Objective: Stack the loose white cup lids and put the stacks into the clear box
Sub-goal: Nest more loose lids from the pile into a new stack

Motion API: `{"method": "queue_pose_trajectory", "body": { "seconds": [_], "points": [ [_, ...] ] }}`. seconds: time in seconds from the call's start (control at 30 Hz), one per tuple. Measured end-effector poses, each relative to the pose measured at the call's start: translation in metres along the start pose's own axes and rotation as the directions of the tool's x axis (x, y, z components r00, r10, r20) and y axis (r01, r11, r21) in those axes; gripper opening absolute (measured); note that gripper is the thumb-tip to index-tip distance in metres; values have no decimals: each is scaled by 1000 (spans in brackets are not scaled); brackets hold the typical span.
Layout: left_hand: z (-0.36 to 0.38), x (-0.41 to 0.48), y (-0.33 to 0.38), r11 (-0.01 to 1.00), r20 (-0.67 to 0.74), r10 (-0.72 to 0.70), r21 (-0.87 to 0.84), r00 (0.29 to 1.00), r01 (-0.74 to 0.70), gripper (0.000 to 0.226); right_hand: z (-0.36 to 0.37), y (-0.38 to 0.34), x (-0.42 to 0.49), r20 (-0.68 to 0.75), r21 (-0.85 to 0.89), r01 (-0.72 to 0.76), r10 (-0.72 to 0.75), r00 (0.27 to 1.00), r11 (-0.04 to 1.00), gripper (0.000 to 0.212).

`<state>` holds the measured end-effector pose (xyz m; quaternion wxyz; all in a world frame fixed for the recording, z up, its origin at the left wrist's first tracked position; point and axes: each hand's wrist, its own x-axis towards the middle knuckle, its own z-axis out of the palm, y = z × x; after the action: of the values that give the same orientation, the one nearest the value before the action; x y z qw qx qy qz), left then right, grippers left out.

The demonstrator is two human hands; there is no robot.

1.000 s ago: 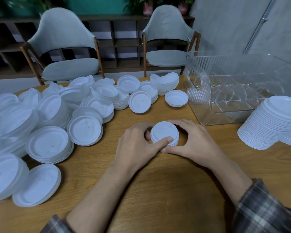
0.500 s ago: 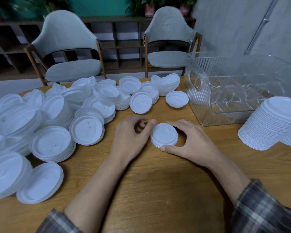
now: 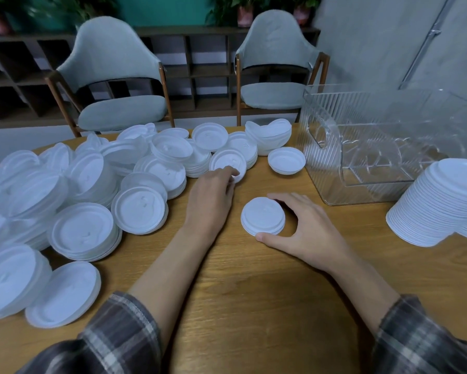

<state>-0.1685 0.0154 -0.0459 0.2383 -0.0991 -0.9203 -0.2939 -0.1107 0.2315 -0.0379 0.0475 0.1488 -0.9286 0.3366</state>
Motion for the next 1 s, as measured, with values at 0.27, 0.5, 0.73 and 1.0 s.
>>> {"method": "queue_pose_trajectory", "body": {
  "seconds": [0.27, 0.5, 0.73, 1.0],
  "points": [
    [-22, -20, -1, 998, -44, 18, -51, 999, -20, 26, 2, 0, 0, -11, -4, -31, 31, 999, 1000, 79],
    [-43, -34, 27, 734, 0, -324, -630, 946, 252, 36, 2, -1, 1, -29, 8, -69, 70, 997, 998, 87],
    [-33, -40, 34, 689, 290, -327, -578, 900, 437, 38, 2, 0, 1, -30, 22, -80, 81, 996, 997, 103],
    [-27, -45, 39, 902, 211, -165, -362, 963, 234, 25, 3, -2, 0, -51, 7, -44, 44, 998, 999, 99]
  ]
}}
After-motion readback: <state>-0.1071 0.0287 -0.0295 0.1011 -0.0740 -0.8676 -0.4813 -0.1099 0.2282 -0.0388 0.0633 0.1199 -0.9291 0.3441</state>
